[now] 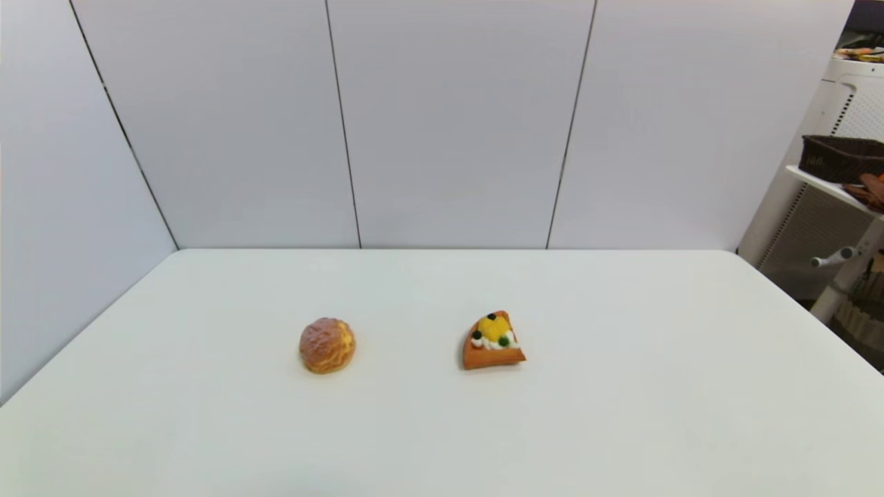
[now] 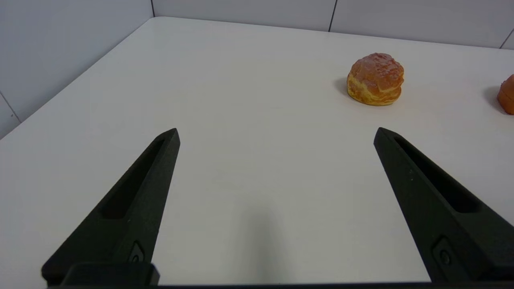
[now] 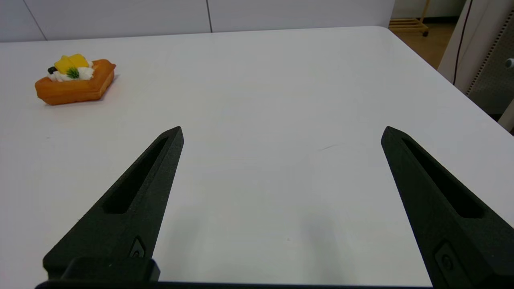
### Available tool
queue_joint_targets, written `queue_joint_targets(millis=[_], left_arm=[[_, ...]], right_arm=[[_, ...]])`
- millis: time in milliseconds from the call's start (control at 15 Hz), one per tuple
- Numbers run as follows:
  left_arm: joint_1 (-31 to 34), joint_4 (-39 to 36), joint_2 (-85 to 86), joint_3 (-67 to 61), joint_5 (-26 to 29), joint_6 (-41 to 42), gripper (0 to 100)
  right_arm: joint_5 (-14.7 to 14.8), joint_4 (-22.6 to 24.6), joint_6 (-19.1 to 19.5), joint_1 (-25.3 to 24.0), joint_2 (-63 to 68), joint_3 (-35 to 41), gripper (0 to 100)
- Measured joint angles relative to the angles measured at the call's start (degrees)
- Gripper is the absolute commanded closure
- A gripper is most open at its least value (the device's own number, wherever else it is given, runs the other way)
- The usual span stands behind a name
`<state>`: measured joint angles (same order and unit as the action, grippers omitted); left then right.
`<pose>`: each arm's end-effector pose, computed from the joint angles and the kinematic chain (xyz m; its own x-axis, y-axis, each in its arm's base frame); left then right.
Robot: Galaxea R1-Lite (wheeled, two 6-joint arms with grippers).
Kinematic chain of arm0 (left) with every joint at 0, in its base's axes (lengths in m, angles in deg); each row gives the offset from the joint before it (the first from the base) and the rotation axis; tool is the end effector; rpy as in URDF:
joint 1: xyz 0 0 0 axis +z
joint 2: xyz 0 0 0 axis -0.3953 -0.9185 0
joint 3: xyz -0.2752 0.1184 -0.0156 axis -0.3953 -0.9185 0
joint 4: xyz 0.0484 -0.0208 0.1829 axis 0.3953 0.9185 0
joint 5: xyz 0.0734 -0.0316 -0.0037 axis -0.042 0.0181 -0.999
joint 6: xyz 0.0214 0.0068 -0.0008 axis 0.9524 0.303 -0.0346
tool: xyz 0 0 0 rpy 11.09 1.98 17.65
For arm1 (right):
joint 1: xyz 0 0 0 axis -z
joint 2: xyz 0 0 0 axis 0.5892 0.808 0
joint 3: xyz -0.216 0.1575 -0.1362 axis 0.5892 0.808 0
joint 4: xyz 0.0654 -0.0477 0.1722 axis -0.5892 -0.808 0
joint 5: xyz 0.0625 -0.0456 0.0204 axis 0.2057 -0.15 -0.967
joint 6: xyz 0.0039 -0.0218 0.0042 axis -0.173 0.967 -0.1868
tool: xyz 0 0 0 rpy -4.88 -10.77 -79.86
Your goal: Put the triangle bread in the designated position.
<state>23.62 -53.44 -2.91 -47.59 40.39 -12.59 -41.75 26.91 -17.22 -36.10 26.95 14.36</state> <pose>-0.0229 0.0000 0.0758 0.9999 0.0149 0.0056 -0.0145 0.9983 -0.0562 -0.0230 -0.0004 0.0763 0.9998 -0.0184 0.0062 0.0181 0.9991 0.0385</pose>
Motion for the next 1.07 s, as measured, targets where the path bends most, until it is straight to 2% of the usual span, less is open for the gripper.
queue_joint_targets(millis=[800, 1067], left_arm=[[0.0, -0.2, -1.2, 0.3, -0.1, 0.0, 0], [-0.3, -5.6, -13.7, 7.2, 0.2, 3.9, 0]], right_arm=[[0.0, 0.0, 0.0, 0.0, 0.0, 0.0, 0], [0.0, 0.0, 0.0, 0.0, 0.0, 0.0, 0]])
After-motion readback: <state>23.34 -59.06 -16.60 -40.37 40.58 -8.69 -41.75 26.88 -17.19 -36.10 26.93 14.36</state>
